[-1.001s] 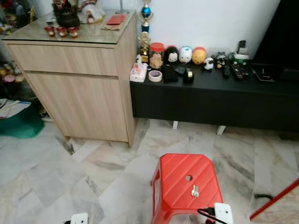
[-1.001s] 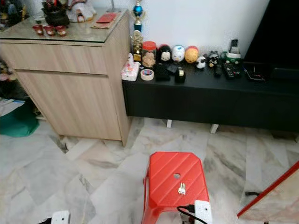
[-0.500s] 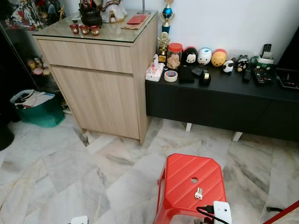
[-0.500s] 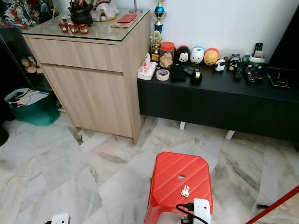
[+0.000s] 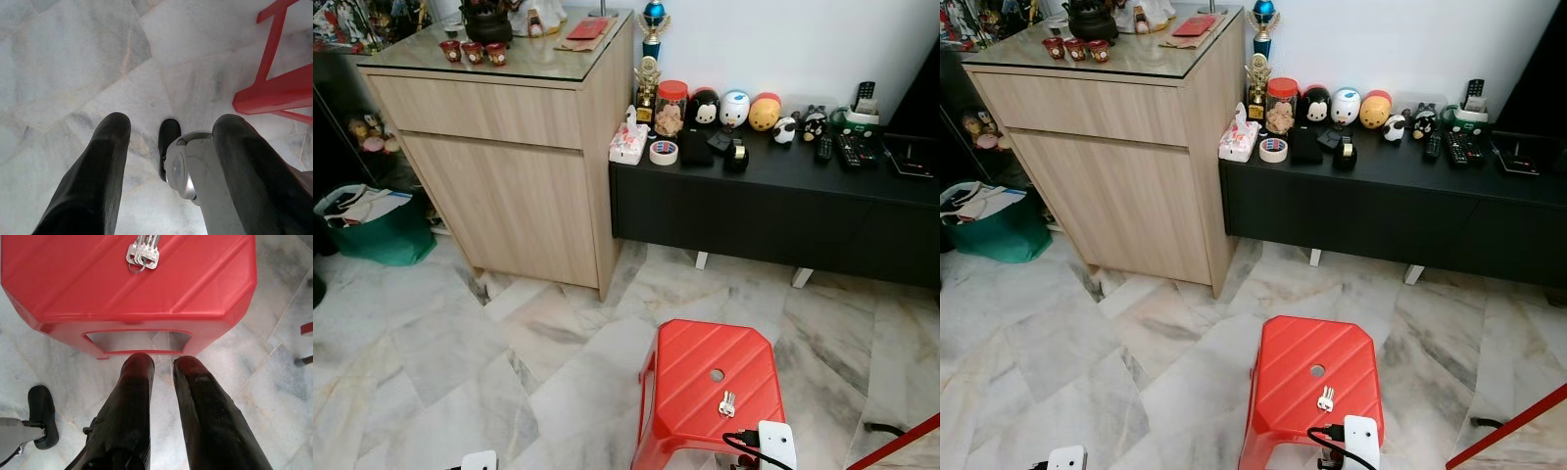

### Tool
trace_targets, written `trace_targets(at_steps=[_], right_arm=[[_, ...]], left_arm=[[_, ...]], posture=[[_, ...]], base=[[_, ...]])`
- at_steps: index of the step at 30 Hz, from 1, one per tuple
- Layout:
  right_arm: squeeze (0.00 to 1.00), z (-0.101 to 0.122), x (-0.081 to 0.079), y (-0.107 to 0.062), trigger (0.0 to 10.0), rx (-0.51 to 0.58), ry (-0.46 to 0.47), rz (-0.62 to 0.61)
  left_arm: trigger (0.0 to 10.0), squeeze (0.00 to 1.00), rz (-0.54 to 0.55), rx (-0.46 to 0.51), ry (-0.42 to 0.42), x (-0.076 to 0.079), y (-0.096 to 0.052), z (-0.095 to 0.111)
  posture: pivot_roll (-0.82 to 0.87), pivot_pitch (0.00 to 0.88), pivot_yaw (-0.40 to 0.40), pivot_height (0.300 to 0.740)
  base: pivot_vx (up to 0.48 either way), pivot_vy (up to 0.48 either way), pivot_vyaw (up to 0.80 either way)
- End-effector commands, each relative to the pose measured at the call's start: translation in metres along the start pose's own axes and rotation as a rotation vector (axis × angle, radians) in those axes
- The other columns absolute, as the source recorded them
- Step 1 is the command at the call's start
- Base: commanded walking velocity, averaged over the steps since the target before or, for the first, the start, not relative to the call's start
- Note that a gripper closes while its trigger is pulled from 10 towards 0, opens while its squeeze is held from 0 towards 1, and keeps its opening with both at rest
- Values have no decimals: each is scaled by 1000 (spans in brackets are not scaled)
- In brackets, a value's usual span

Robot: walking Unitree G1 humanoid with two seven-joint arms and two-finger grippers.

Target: Hang keys on a hook

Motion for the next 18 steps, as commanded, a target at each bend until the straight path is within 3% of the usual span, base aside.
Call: trace_targets(at_steps=[1, 9, 18], right_arm=[[0, 2, 0, 0, 10000, 5, 24, 0], [0, 5, 0, 1, 10000, 25, 27, 1], [0, 4, 0, 0, 10000, 20, 17, -2]], left_arm=[[10000, 0, 6, -6, 1, -2, -1, -3], [10000, 0, 8, -1, 6, 0, -1, -1], [10000, 0, 12, -4, 6, 2, -1, -3]], posture=[[97, 53, -36, 740], [97, 52, -37, 740], [97, 52, -37, 740]], base=[[0, 0, -506], [0, 0, -63], [331, 0, 0]])
Point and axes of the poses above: a point about 5 cm out from each wrist's last joint towards the gripper, its own y axis pointing out of the wrist towards the gripper, its own z axis along the axis of the wrist's last joint, x = y × z, the point moved 1 cm from there along y, pointing out of the wrist towards the gripper, and after that the axes turned 10 degrees about y, right-handed, at the moved point
